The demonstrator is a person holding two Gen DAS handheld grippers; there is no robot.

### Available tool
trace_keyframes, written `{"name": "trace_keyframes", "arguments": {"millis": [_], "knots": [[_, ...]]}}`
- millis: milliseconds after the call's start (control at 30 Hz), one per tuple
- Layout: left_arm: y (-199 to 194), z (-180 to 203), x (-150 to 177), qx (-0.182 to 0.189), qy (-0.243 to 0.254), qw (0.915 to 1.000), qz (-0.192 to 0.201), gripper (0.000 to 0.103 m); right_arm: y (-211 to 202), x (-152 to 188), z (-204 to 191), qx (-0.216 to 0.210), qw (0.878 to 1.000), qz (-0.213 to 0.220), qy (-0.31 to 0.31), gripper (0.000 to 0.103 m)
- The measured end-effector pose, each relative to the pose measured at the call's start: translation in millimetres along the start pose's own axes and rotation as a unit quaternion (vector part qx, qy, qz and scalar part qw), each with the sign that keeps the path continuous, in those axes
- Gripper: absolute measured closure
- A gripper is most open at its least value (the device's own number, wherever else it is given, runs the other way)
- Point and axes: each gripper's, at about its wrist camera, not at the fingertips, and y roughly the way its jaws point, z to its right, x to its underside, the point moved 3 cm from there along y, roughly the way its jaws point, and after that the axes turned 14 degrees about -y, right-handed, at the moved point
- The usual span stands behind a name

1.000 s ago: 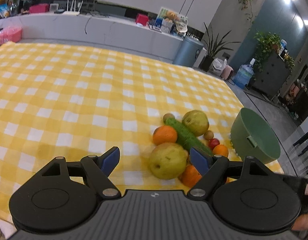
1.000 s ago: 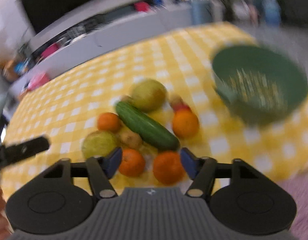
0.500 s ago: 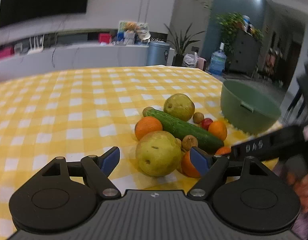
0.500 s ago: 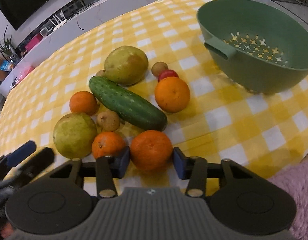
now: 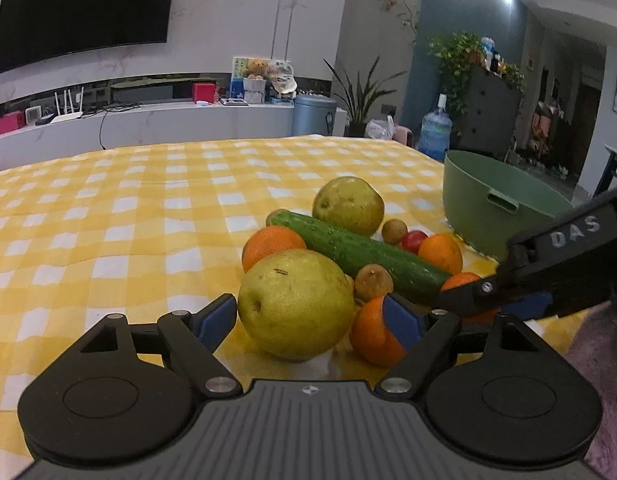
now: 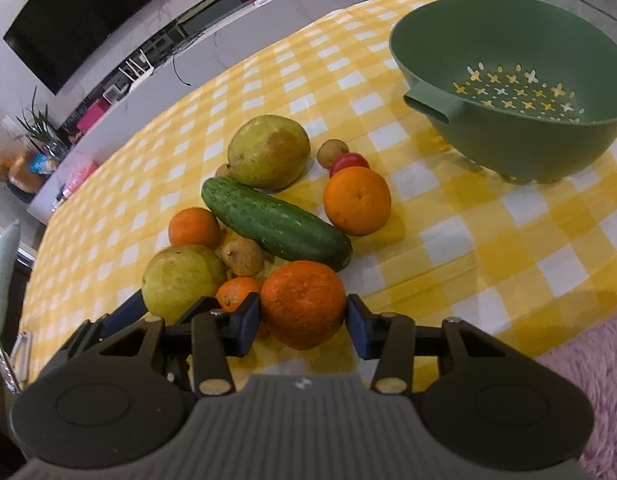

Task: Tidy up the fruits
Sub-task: 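Grasp the large green pear with the left gripper, then lift the green pear with the left gripper while the right gripper moves toward the yellow pear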

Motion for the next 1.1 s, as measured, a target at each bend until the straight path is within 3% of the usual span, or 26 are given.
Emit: {"name": "trace_keyframes", "arguments": {"millis": [367, 400, 433, 500, 1100], "knots": [[22.0, -19.8, -6.7, -0.008, -0.041, 0.9991, 0.006, 0.000, -0.3, 0.1, 4.6, -0.035, 0.999, 0.005, 0.018, 0.060], [23.4, -21.9, -7.5, -0.002, -0.049, 0.9988, -0.002, 0.003, 0.1, 0.0, 5.1, -0.037, 0.999, 0.005, 0.020, 0.060], [24.0, -24.1, -8.5, 0.010, -0.062, 0.9980, -0.012, 0.014, 0.4, -0.1, 5.4, -0.038, 0.999, 0.005, 0.022, 0.060], [23.5, -27.6, -9.7, 0.043, -0.086, 0.9948, -0.033, 0.026, 0.8, 0.1, 5.8, -0.043, 0.999, 0.004, 0.024, 0.060], [11.9, -26.3, -5.4, 0.039, -0.108, 0.9932, -0.014, 0.027, -1.2, -0.4, 8.0, -0.056, 0.998, 0.009, 0.039, 0.060]]}}
